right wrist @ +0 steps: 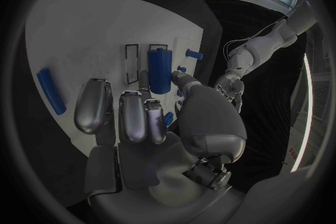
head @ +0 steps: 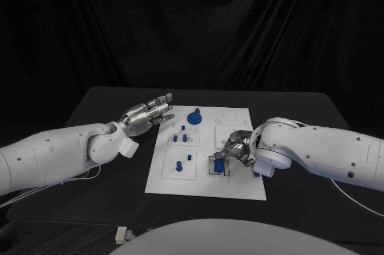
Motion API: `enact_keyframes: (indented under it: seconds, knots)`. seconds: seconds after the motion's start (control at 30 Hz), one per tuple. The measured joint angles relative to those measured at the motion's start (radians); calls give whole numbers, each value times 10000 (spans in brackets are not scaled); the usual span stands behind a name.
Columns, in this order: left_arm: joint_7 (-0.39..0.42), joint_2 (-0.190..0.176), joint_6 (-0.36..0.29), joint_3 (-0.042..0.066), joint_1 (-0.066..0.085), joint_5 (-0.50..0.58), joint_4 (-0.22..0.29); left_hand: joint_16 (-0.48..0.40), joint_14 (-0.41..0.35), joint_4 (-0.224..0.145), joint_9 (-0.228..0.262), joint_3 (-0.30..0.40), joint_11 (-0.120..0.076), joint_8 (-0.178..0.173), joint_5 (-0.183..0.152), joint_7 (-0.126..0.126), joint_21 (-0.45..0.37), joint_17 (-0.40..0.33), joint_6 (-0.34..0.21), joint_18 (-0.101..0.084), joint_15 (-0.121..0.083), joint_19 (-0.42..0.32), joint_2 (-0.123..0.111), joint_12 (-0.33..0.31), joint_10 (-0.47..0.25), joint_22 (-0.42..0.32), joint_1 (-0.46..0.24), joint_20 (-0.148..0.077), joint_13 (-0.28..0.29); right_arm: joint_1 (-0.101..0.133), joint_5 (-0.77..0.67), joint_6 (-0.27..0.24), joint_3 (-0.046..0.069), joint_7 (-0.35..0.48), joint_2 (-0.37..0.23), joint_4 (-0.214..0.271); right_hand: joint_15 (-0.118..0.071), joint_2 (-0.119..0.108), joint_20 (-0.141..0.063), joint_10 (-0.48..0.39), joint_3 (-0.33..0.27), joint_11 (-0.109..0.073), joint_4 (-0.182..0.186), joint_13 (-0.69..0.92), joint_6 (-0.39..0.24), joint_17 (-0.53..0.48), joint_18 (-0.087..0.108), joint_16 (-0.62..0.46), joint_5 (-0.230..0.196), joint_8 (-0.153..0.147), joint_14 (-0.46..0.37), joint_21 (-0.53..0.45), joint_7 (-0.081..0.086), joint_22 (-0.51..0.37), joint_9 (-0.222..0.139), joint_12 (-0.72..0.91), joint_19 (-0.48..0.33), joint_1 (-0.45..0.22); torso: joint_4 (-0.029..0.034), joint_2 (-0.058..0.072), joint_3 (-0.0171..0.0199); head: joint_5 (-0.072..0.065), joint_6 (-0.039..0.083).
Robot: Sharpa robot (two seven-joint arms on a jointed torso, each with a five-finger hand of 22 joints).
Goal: Assemble the parts on the task board
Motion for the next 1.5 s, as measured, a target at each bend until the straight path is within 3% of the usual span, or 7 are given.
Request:
enact_keyframes:
  seconds: [0.33, 0.73, 1.2, 1.5]
  knots:
    - [-1, 25, 30, 0, -2, 0, -9, 0, 0, 12, 0, -11, 0, 0, -1, 0, 0, 3, 0, 0, 0, 0, 0, 0, 0, 0, 0, 0, 2, -26, 16, 115, 5, -4, 58, -8, 36, -2, 36, 26, 207, 46, -208, 0, -33, -115, 0, -76, -453, -51, -36, -94, 33, -1, -103, 0, -36, 1, -2, -1, 0, 26, 0]
    - [-16, 35, 65, 0, -6, 0, -22, 0, 0, 29, 0, -29, 0, 0, -8, 0, 0, 5, 0, 1, 0, 0, 38, 0, 0, 0, -38, 0, 3, -68, 19, 277, 7, -16, 88, -42, 36, 41, 71, 26, 227, 46, -343, -1, -45, -298, 0, -154, -1282, -58, -36, -214, 50, -1, -218, 0, 0, -171, -2, -1, 0, 49, 0]
    - [-46, 44, 104, 1, -10, 0, -43, 0, 38, 29, 0, -29, 0, 0, 42, 0, 0, 7, 0, 1, 37, 0, 38, 0, 0, 0, -38, 0, 5, -80, 12, 324, 0, -41, 112, -102, 36, 105, 71, 26, -373, 45, 260, -1, -41, -452, -1, -262, -2558, -17, -36, -373, 47, -2, -358, 0, 0, -657, -4, -2, 0, 90, 0]
    - [-59, 44, 114, 1, -12, 0, -44, 0, 37, 29, 0, -29, 0, 0, 74, 0, 0, 0, 0, 1, 37, 0, 38, 0, 0, 0, -38, 0, -1, -81, 16, 323, 0, -40, 120, -135, 36, 197, 71, 27, -529, 45, 416, 7, -27, -511, -1, -281, -2626, -17, -36, -433, 32, -2, -390, 0, 0, -827, -3, -3, 0, 103, 0]
